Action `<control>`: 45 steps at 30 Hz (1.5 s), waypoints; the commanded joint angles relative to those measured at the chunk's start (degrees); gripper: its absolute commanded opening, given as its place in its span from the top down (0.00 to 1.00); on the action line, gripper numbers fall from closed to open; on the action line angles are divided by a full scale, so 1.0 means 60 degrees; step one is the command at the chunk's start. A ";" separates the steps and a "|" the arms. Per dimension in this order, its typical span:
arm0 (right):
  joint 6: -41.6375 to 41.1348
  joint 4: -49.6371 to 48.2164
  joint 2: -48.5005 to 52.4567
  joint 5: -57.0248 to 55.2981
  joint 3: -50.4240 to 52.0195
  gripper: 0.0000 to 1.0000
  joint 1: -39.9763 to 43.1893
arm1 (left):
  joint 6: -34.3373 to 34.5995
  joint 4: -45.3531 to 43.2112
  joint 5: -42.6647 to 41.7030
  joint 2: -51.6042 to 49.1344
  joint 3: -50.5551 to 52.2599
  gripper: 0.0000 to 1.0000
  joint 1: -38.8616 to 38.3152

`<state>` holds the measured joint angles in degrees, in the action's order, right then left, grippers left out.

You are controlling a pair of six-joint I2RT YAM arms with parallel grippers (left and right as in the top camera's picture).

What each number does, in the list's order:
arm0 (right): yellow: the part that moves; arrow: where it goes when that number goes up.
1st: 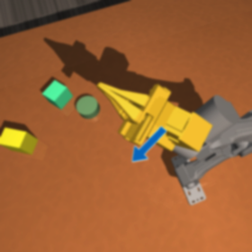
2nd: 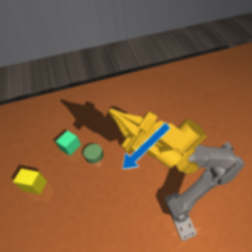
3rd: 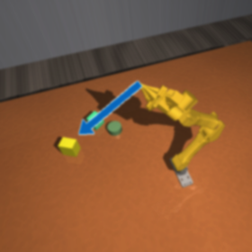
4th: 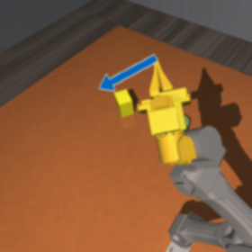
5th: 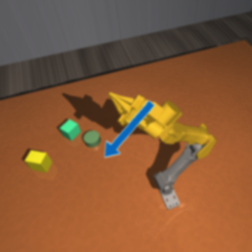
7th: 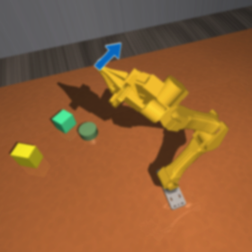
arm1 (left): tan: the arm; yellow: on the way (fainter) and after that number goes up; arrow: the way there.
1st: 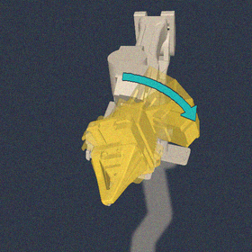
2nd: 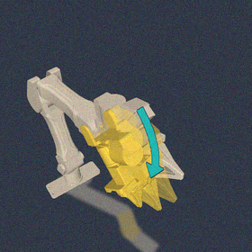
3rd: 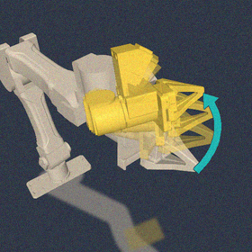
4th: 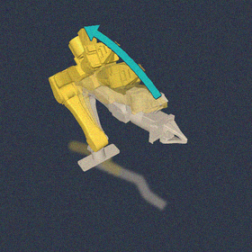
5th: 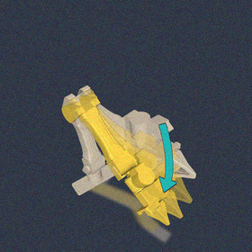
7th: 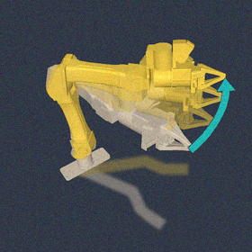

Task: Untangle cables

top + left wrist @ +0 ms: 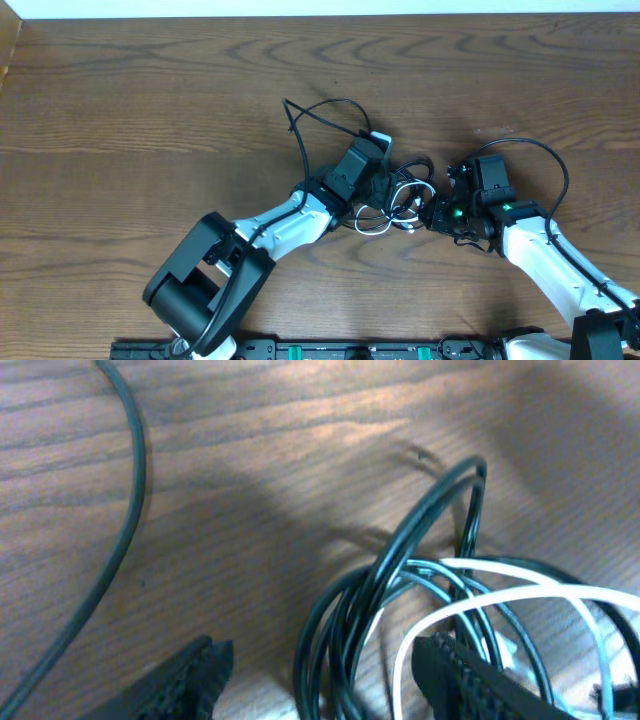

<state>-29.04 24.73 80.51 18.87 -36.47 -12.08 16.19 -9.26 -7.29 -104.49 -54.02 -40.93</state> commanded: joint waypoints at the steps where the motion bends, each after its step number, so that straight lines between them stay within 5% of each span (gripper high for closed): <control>1: 0.0146 0.0029 0.0047 0.0098 0.0044 0.69 0.0069 | -0.0193 -0.0095 0.0146 -0.0401 -0.0106 0.42 0.0015; 11: 0.0146 0.0076 0.0047 0.0098 0.0044 0.68 0.0069 | -0.0189 -0.0550 0.0142 -0.1133 -0.0106 0.42 -0.0124; 13: 0.0146 0.0109 0.0047 0.0098 0.0044 0.68 0.0069 | -0.0193 -0.0550 0.0149 -0.1155 -0.0106 0.55 -0.0171; 16: 0.0149 0.0222 0.0047 0.0098 0.0044 0.68 0.0069 | -0.0193 -0.0550 0.0149 -0.1158 -0.0106 0.92 -0.0171; 22: 0.0149 0.0525 0.0047 0.0350 0.0044 0.74 0.0073 | -0.0200 -0.0379 0.0437 -0.0852 -0.0106 0.93 0.0000; 28: 0.0750 0.0437 0.0047 0.1770 0.0044 0.78 0.0321 | -0.0233 0.0761 0.1151 0.1155 -0.0106 0.92 0.0444; 32: 0.0743 0.0415 0.0047 0.1355 0.0044 0.99 0.0525 | -0.0229 0.1504 0.1147 0.2597 -0.0106 0.92 0.0543; 39: 0.0754 0.0455 0.0029 0.1763 0.0040 0.99 0.0590 | -0.0229 0.2546 0.1151 0.3982 -0.0106 0.93 0.0543; 45: 0.1661 0.0390 -0.0488 0.4360 0.0040 0.76 0.0590 | -0.0226 0.2732 0.1147 0.4003 -0.0106 0.92 0.0543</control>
<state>-22.79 27.16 80.27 34.17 -36.45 -8.62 15.16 6.96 -1.13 -81.10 -54.02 -37.67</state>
